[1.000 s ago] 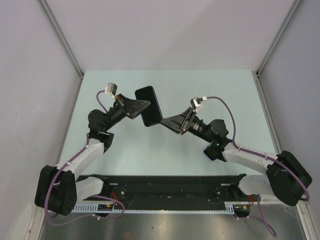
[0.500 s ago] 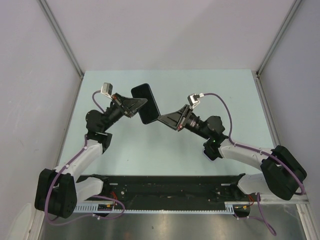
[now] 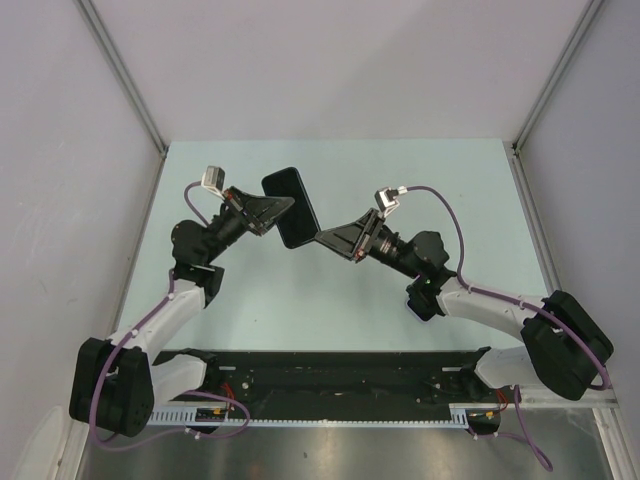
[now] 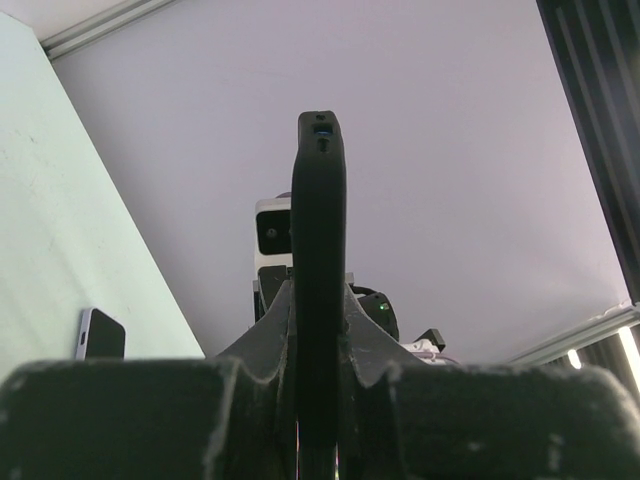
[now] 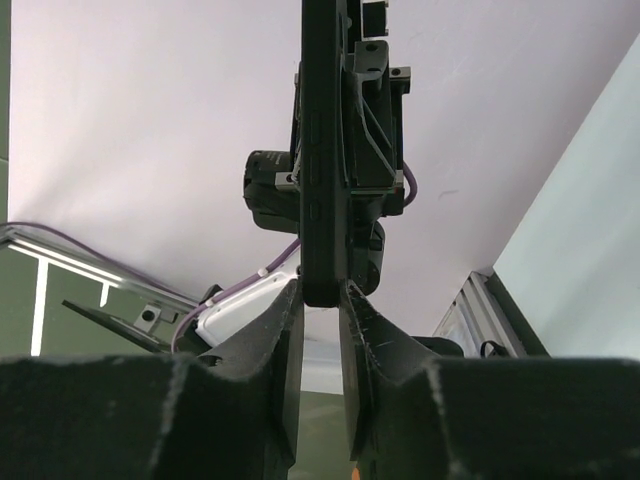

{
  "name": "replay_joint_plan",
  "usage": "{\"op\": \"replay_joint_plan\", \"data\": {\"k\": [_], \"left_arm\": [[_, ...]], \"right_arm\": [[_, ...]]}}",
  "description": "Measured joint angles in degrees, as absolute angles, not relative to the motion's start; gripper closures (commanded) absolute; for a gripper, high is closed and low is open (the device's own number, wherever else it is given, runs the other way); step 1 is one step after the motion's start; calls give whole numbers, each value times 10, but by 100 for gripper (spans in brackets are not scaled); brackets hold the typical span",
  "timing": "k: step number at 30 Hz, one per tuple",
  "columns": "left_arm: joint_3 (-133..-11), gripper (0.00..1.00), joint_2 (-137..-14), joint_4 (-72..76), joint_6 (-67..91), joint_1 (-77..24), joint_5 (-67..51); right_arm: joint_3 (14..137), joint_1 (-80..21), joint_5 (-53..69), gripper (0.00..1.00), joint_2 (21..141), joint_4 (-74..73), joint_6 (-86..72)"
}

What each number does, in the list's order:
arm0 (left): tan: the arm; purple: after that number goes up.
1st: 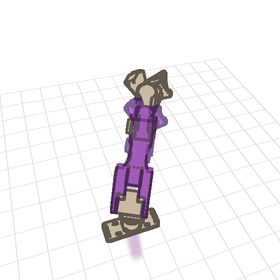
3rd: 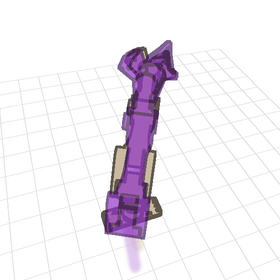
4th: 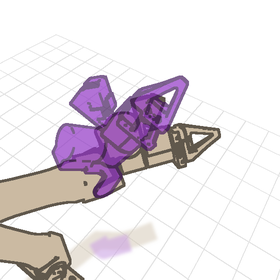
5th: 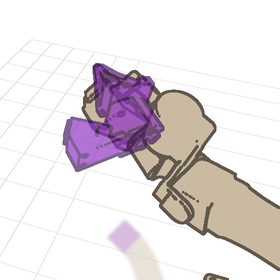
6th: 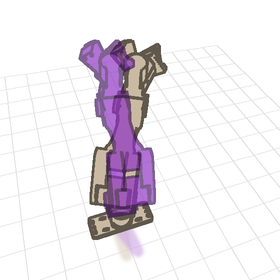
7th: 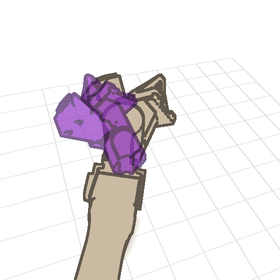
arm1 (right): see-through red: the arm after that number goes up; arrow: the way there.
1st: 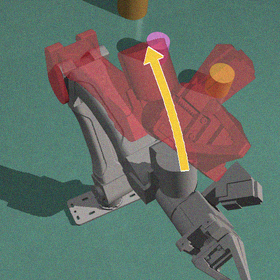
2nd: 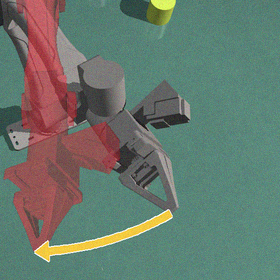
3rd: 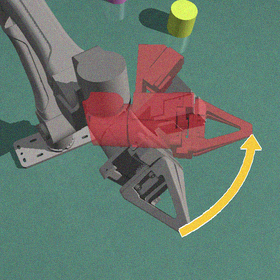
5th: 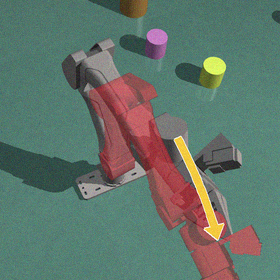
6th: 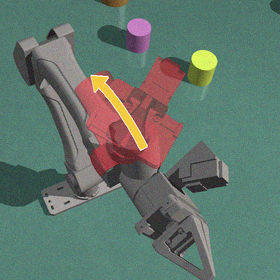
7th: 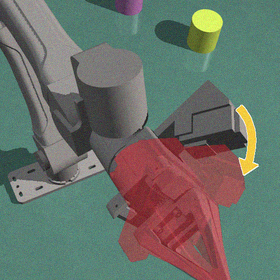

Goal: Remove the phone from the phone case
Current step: Remove the phone case from the phone.

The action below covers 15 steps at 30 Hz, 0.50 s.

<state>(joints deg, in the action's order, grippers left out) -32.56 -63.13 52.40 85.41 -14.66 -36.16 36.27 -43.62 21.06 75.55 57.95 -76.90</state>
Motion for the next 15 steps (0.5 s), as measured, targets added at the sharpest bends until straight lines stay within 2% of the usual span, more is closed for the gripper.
{"op": "replay_joint_plan", "data": {"k": [5, 8, 9, 10, 11, 12, 15], "left_arm": [[-325, 100, -632, 521, 850, -147, -368], [-324, 100, -632, 521, 850, -147, -368], [-323, 100, -632, 521, 850, -147, -368], [-323, 100, -632, 521, 850, -147, -368], [-323, 100, -632, 521, 850, -147, -368], [-323, 100, -632, 520, 849, -147, -368], [-323, 100, -632, 512, 850, -147, -367]], "right_arm": [[373, -437, 210, 65, 755, 569, -765], [380, -437, 208, 73, 755, 559, -760], [381, -437, 208, 81, 755, 554, -757], [381, -437, 208, 86, 755, 550, -756], [381, -437, 207, 96, 755, 545, -752], [381, -438, 206, 100, 755, 543, -749], [381, -438, 204, 100, 755, 539, -743]]}}
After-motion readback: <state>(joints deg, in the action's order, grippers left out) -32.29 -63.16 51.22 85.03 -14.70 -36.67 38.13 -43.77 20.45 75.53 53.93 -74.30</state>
